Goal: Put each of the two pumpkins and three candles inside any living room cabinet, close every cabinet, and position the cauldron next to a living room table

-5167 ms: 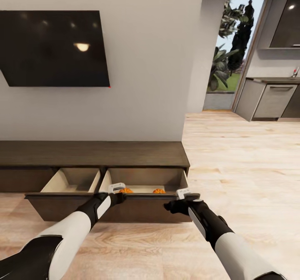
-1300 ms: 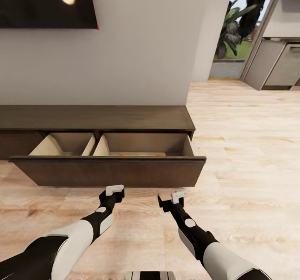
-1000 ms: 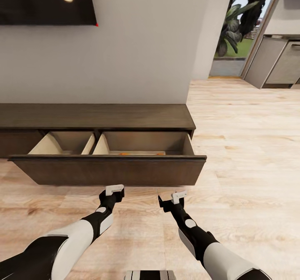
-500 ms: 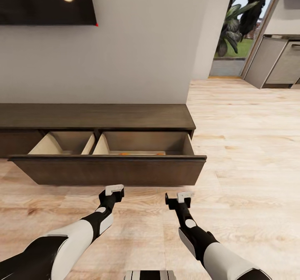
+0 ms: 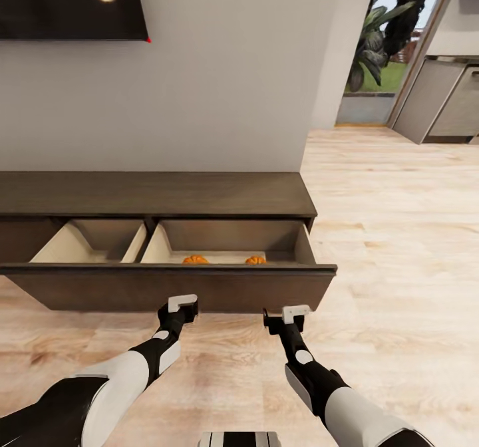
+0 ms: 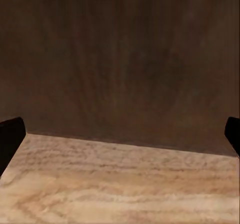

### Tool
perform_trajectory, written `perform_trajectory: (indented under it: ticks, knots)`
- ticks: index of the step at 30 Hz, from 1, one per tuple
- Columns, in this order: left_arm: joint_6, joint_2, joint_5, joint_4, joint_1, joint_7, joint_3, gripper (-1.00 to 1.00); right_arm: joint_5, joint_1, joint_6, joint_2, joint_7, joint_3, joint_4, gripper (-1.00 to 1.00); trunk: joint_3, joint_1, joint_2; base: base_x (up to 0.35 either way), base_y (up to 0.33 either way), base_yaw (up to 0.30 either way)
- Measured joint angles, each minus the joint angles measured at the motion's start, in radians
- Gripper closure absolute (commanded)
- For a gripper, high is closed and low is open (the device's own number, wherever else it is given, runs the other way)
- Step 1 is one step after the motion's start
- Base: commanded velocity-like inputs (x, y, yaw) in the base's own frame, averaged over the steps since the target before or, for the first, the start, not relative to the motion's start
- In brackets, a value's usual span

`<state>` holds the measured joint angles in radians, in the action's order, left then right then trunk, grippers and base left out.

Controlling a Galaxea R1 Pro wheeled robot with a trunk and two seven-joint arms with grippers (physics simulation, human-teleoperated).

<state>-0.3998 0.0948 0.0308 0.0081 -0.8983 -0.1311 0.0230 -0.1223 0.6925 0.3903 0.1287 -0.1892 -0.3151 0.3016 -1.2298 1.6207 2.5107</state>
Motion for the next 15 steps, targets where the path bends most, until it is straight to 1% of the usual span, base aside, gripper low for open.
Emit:
perform_trajectory:
  ticks: [3,5,15]
  knots:
    - [0.000,0.000,0.000,0.000,0.000,0.000,0.000,-1.00,0.001,0.000,0.000,0.000,0.012,-0.001,0.000,-1.00,0.000,0.000,0.000,0.324,0.000,0.000]
    - [0.000,0.000,0.000,0.000,0.000,0.000,0.000,-1.00,0.002,0.000,0.000,0.000,0.017,-0.001,0.000,-1.00,0.000,0.000,0.000,0.139,0.000,0.000]
    - [0.000,-0.001,0.000,0.000,0.000,0.000,0.001,-1.00,0.002,0.000,0.000,0.001,0.019,-0.001,-0.001,-1.00,0.000,0.001,0.000,0.027,0.000,0.000]
